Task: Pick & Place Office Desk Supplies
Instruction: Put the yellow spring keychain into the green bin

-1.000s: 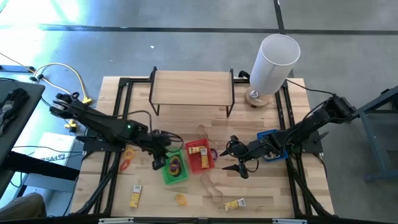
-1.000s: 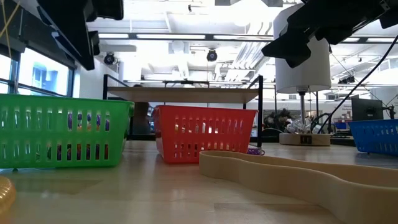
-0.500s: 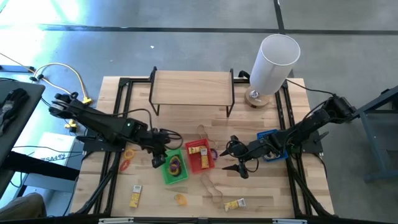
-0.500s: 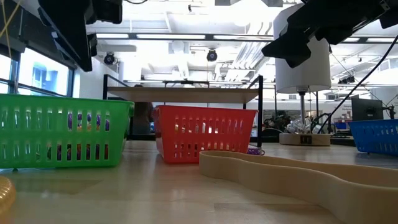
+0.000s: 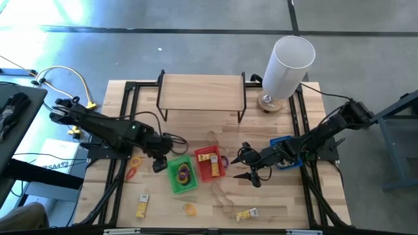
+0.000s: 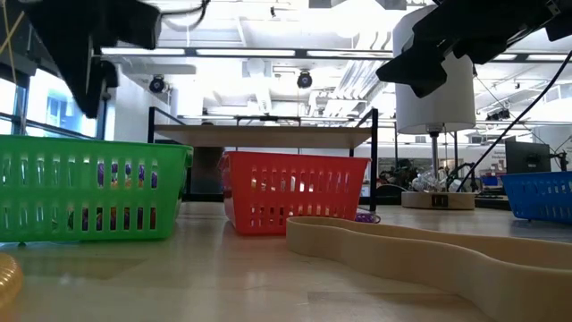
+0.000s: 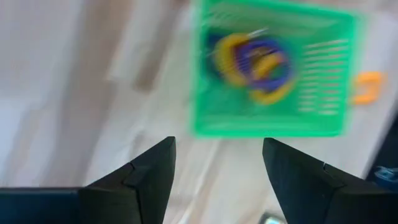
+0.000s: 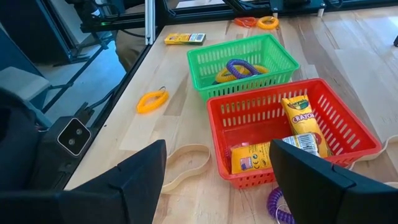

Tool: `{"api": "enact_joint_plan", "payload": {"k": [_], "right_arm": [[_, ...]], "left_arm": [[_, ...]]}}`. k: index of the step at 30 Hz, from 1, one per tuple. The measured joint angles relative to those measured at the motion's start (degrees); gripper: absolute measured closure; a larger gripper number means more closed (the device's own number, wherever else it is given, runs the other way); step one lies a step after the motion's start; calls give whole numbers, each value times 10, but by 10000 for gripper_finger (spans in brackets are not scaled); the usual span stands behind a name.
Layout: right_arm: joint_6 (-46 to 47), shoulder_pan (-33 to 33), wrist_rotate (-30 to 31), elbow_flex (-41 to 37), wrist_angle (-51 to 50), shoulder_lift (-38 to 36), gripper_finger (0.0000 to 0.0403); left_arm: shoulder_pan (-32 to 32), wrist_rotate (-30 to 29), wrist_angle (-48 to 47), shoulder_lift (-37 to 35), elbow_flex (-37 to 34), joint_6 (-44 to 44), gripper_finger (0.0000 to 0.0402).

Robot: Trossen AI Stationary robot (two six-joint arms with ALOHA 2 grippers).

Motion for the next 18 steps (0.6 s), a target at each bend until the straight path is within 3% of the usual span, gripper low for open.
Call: {"api": "enact_joint_plan", "payload": {"k": [8, 13, 18], "right_arm": [[0, 0, 1, 0, 0, 0, 128], [0, 0, 2, 0, 0, 0, 128], [0, 0, 1, 0, 0, 0, 128]], "left_arm": [[9, -67, -151, 4, 0, -77, 167], [0, -78, -214, 11, -1, -191, 167], [-5, -73, -216, 13, -7, -311, 167]]}}
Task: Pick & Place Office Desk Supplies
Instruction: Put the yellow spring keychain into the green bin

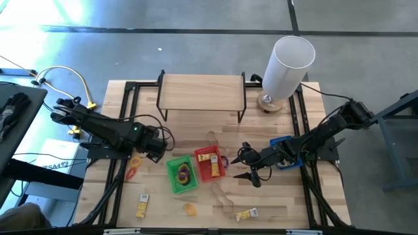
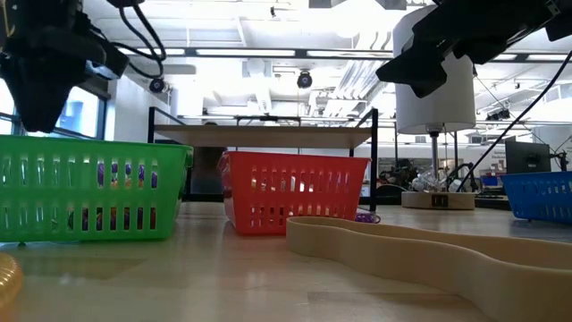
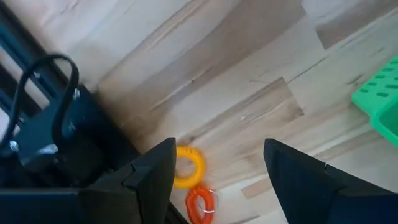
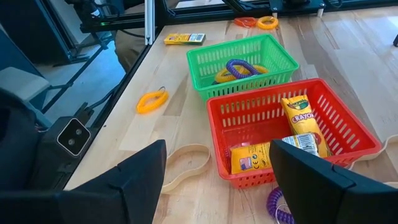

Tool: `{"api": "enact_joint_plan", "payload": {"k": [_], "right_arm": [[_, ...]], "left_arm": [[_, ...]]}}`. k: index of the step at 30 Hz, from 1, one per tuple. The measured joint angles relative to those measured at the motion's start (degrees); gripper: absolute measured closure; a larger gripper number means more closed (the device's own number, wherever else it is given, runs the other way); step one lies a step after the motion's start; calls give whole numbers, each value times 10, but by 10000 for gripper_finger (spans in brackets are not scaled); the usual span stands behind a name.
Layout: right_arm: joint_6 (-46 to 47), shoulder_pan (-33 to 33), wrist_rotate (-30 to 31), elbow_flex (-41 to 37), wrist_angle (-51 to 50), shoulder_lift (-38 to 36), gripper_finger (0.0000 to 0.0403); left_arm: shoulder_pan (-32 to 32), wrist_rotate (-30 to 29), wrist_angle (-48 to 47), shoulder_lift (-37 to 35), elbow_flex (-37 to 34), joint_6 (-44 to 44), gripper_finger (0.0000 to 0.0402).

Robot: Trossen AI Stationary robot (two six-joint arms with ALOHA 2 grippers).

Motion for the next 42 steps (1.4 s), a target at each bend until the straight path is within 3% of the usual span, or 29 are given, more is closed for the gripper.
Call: {"api": "enact_joint_plan", "payload": {"k": [8, 12, 21, 28, 31, 42], "right_arm": [[0, 0, -2, 0, 0, 0, 128], [0, 0, -3, 0, 0, 0, 128], [0, 0, -6, 0, 0, 0, 128], [0, 0, -18, 0, -2, 0, 128], [0, 0, -18, 0, -2, 0, 128], [0, 15, -18, 0, -4, 0, 128]], "left_arm": [[-31, 21, 0, 0, -1, -125, 167], [-51, 20, 1, 0, -1, -147, 167], [-127, 21, -32, 23, -1, -385, 167], [-157, 21, -24, 42, -1, -428, 167], [-159, 49, -22, 61, -1, -442, 167], [-161, 71, 7, 127, -14, -419, 167]]}}
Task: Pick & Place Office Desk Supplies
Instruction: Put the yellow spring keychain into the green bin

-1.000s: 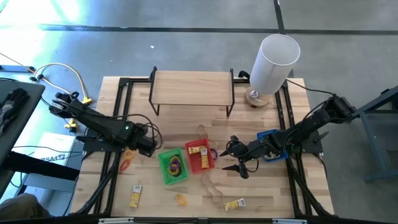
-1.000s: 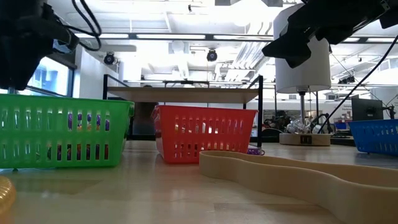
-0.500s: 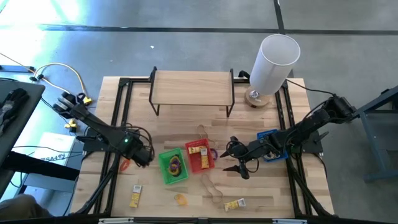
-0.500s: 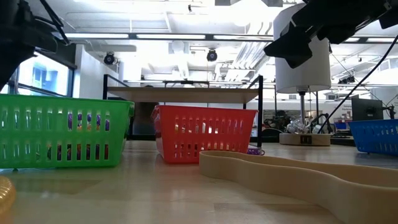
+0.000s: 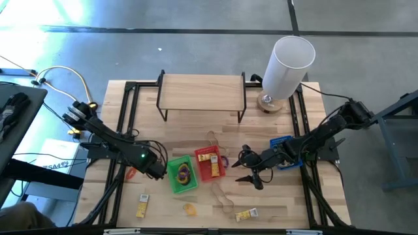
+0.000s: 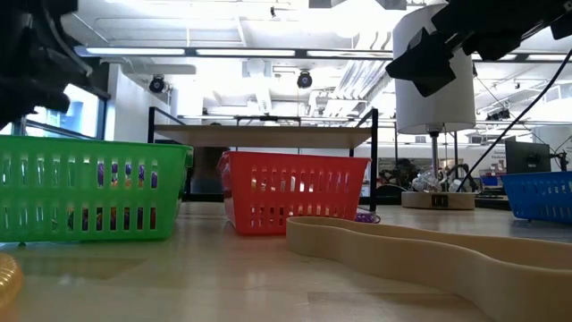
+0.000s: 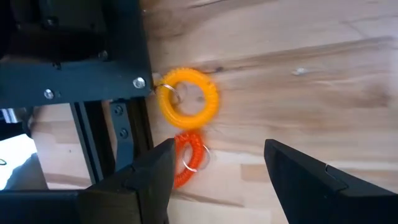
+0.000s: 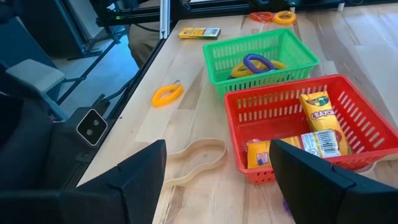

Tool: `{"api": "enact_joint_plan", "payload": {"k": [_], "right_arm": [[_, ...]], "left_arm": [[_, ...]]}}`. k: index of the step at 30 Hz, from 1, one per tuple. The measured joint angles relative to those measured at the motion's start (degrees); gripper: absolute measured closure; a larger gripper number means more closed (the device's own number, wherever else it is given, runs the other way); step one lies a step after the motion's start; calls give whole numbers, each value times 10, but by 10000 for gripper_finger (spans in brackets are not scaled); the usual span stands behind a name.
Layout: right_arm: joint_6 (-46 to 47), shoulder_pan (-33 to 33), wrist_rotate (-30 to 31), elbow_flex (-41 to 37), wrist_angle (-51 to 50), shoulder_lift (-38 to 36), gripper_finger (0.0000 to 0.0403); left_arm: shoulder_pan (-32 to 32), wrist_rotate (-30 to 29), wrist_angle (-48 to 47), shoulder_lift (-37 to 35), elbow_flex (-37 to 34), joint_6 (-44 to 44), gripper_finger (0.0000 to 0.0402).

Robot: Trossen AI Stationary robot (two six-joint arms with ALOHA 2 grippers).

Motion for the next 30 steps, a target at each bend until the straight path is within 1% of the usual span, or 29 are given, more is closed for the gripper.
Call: {"api": "enact_joint_plan", "payload": {"k": [5, 12, 19, 23, 30], "right_arm": [[0, 1, 0, 0, -1, 0, 128], [0, 1, 0, 0, -1, 0, 128], [0, 0, 0, 0, -1, 0, 128], [0, 0, 0, 0, -1, 0, 128], [0, 0, 3, 0, -1, 0, 128]], "left_arm": [[0, 23, 39, -6, -51, -9, 167], [0, 27, 121, -34, -109, -18, 168], [4, 33, 172, -56, -162, -22, 167], [12, 37, 191, -64, -177, -18, 168], [30, 39, 193, -63, -179, 27, 168]]}}
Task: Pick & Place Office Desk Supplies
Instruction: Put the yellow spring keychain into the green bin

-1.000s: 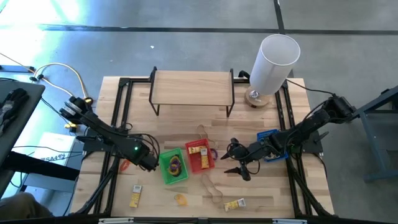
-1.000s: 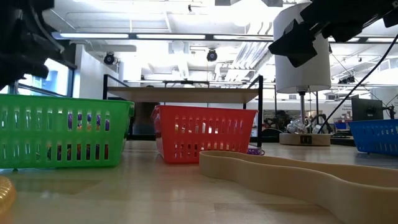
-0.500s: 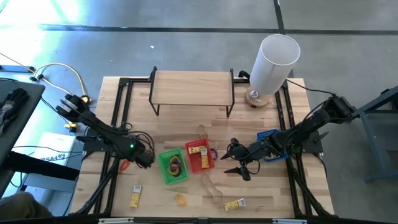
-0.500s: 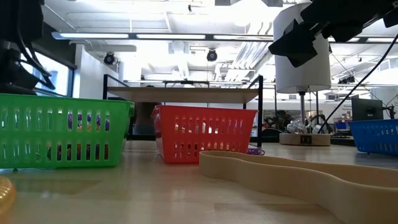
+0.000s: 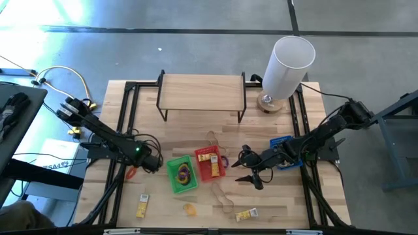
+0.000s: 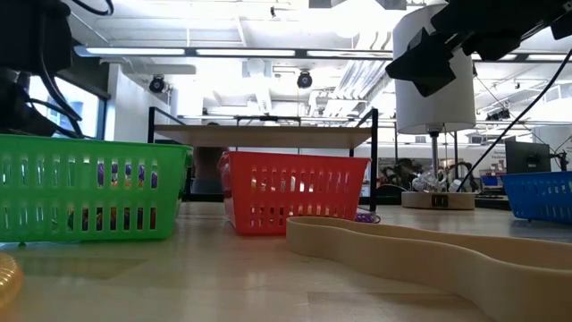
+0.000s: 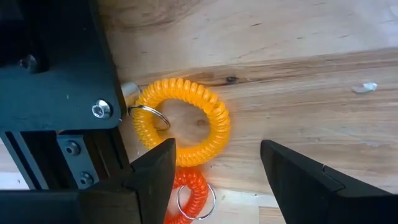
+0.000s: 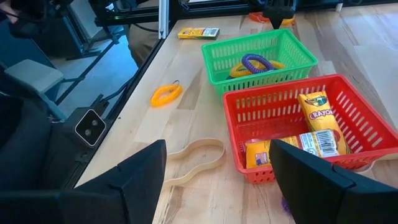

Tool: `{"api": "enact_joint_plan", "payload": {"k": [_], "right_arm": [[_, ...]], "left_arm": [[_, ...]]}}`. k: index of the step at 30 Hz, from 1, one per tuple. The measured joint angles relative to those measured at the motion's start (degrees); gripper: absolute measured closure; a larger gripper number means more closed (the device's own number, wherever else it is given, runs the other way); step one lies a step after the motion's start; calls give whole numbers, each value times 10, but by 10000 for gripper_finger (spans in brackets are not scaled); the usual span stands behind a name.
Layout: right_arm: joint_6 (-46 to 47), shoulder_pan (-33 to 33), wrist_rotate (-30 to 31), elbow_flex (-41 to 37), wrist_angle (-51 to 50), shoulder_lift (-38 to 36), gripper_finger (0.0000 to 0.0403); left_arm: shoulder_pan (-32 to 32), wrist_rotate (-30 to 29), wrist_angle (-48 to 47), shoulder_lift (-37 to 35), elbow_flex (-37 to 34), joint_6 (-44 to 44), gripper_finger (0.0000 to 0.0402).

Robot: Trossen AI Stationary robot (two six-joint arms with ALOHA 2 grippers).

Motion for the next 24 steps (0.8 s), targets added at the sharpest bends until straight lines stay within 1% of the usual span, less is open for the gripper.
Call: {"api": "enact_joint_plan", "payload": {"k": [12, 15, 19, 24], "right_arm": [[0, 0, 0, 0, 0, 0, 128], [0, 0, 0, 0, 0, 0, 128], [0, 0, 0, 0, 0, 0, 128], [0, 0, 0, 0, 0, 0, 128]], "left_arm": [[32, 10, 14, 0, -20, 36, 168], [32, 8, 19, 0, -21, 45, 177], [32, 5, 25, 1, -21, 44, 218], [32, -1, 34, 1, -21, 44, 294]]}}
